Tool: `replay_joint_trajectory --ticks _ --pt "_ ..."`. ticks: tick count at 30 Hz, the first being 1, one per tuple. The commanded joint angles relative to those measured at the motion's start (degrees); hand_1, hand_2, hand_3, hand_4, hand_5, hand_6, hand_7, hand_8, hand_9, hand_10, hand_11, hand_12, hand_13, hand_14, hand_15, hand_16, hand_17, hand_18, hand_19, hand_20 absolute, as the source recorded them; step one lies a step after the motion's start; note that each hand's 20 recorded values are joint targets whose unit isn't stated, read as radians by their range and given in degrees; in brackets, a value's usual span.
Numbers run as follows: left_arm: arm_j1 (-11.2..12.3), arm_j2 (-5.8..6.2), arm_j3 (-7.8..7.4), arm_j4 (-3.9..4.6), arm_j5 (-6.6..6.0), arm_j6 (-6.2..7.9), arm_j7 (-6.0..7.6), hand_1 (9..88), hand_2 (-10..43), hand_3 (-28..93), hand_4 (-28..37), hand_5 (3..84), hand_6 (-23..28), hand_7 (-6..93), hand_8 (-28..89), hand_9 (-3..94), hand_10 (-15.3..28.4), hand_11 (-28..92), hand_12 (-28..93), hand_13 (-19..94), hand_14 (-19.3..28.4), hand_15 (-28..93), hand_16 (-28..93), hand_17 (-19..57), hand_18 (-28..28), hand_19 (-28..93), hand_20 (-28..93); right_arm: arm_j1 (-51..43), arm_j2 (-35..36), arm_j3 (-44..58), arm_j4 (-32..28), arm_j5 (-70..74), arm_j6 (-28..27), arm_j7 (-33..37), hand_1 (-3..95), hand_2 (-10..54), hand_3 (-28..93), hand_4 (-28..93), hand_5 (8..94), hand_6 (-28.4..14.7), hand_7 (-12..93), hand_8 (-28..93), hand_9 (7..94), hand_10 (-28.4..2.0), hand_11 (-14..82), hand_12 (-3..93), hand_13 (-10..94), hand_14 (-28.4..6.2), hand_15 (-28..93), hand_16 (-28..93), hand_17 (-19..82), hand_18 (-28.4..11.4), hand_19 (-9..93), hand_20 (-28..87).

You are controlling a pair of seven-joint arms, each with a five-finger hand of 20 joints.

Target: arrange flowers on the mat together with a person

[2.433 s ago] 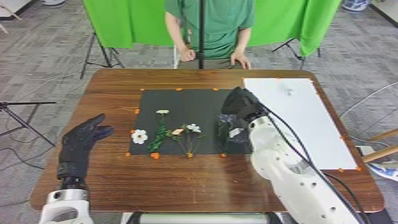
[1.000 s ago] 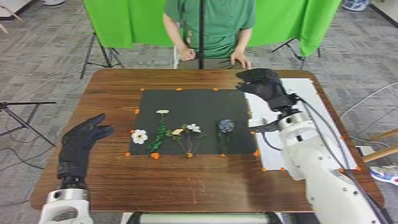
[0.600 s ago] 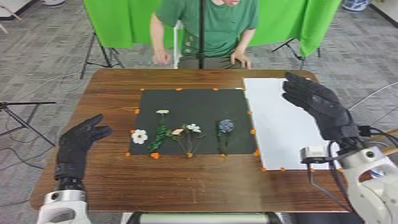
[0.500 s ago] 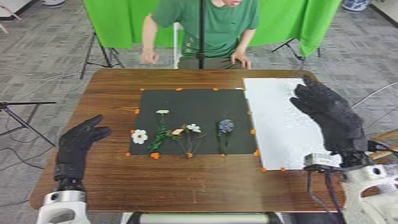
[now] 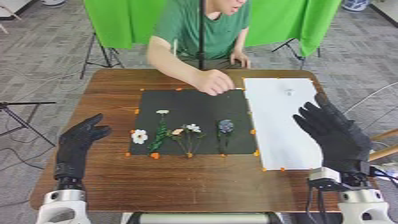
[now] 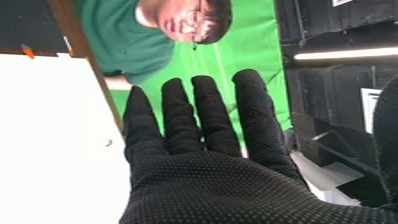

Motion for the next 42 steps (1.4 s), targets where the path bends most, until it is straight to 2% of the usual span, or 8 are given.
replay_joint_trajectory --ticks 1,21,38,42 --pt "0.22 0.07 -0.05 0.32 0.12 -0.68 -0.16 25.7 -0.5 70 -20.5 52.0 3.2 12.7 -6 56.5 15.6 21 15 50 18.6 23 -2 14.9 13.3 13 22 0.08 -0.27 0.10 -0.01 -0.30 0.20 -0.73 10.0 -6.0 77 -17 38.3 -0.8 7 -7 35.9 -14.7 3.2 13.5 28 -13.5 7 16 15 -17.0 5 25" --pt "0.86 -0.24 -0.20 -0.24 0.11 -0.30 -0.49 25.6 -0.5 70 -20.4 52.0 3.3 12.7 -6 56.5 15.5 21 15 49 18.6 23 -2 14.8 13.4 14 22 -0.42 -0.65 0.73 -0.39 -0.48 1.90 -0.91 11.0 -7.0 77 -17 39.1 -0.9 7 -7 36.0 -14.7 3.1 13.8 29 -13.7 8 17 16 -17.1 6 25" --pt "0.30 0.27 -0.11 0.07 0.17 -0.90 -0.58 25.5 -0.7 70 -20.3 52.0 3.2 12.7 -6 56.6 15.5 21 15 49 18.6 23 -2 14.8 13.4 14 22 -0.40 -0.67 1.03 -0.17 -0.68 1.72 -0.97 11.2 -7.1 77 -17 38.7 -0.8 7 -7 36.1 -14.6 3.2 13.8 29 -13.9 8 17 16 -17.1 6 25" --pt "0.61 0.07 -0.10 -0.02 0.08 -0.81 -0.51 25.6 -0.7 70 -20.4 52.0 3.2 12.7 -6 56.6 15.6 21 15 49 18.6 23 -2 14.8 13.4 13 22 -0.84 -1.02 1.15 -0.28 -0.71 1.55 -1.14 11.2 -7.1 77 -17 38.1 -0.8 7 -7 36.0 -14.6 3.2 13.8 29 -14.0 8 17 15 -17.1 6 25"
